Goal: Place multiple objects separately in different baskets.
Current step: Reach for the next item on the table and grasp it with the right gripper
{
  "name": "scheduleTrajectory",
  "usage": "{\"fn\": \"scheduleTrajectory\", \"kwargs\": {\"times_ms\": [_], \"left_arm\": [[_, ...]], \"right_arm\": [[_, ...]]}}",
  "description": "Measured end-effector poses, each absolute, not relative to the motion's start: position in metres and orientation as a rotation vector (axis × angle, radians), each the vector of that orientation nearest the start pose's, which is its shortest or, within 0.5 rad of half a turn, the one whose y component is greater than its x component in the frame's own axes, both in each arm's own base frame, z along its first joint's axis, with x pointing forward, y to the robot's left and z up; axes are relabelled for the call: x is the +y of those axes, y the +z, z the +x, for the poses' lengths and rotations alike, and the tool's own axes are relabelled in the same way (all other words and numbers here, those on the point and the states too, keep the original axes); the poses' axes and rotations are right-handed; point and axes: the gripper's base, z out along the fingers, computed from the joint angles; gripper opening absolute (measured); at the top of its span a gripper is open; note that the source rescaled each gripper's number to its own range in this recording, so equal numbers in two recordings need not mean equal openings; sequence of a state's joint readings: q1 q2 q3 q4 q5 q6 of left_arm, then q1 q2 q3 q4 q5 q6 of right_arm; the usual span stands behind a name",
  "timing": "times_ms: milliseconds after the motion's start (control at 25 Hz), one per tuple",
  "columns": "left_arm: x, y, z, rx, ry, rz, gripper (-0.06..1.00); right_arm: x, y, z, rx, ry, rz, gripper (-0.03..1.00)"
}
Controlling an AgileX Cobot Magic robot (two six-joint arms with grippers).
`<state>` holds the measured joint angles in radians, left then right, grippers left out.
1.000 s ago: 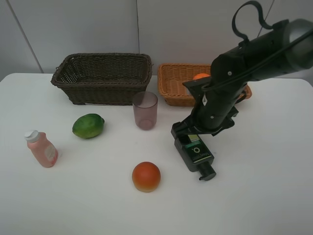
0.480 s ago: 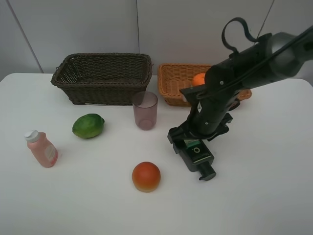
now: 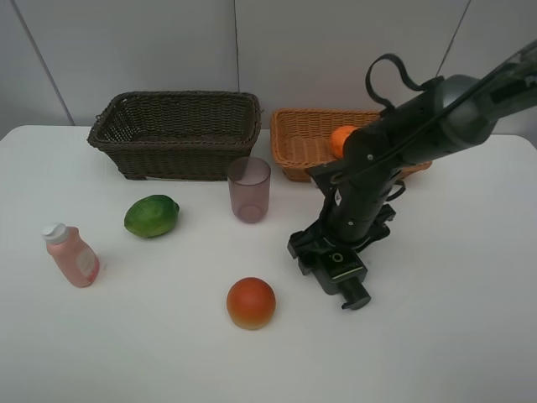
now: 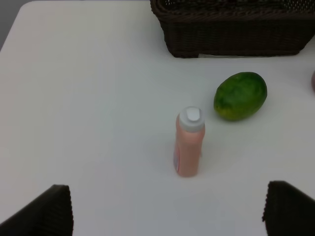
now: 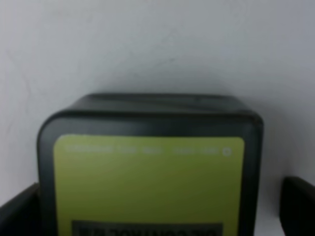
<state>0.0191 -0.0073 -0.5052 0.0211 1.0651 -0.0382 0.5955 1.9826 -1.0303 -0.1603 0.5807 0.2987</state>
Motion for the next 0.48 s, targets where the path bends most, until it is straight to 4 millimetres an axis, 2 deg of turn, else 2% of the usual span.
{"fn": "scheduleTrajectory", "kwargs": {"times_ms": [120, 200, 240, 280, 320, 360, 480], "left_arm": [[0.0015, 0.2783, -0.0069, 2.035, 0.013, -0.059, 1.00], [0.0015, 0.2783, -0.0069, 2.035, 0.013, -0.059, 1.00], [0.0015, 0.2783, -0.0069, 2.035, 0.013, -0.059, 1.00], [0.0015, 0.2783, -0.0069, 2.035, 0.013, -0.059, 1.00], [0.0015, 0.2783, -0.0069, 2.035, 0.013, -0.059, 1.00], [0.0015, 0.2783, -0.0069, 2.035, 0.013, -0.059, 1.00], [0.0015, 0.2783, -0.0069, 2.035, 0.013, -0.059, 1.00]], "right_arm": [[0.1839, 0.0992, 0.2859, 2.921, -0.054, -0.635, 0.99], [0.1837, 0.0992, 0.2859, 2.920, -0.056, -0.638, 0.90], [0.1835, 0.0992, 0.2859, 2.920, -0.060, -0.641, 0.80], [0.1829, 0.0988, 0.2863, 2.921, -0.062, -0.640, 0.64], [0.1829, 0.0987, 0.2867, 2.919, -0.064, -0.644, 0.40], [0.1827, 0.0984, 0.2868, 2.917, -0.069, -0.650, 0.10], [0.1823, 0.0984, 0.2867, 2.918, -0.076, -0.656, 0.12]]}}
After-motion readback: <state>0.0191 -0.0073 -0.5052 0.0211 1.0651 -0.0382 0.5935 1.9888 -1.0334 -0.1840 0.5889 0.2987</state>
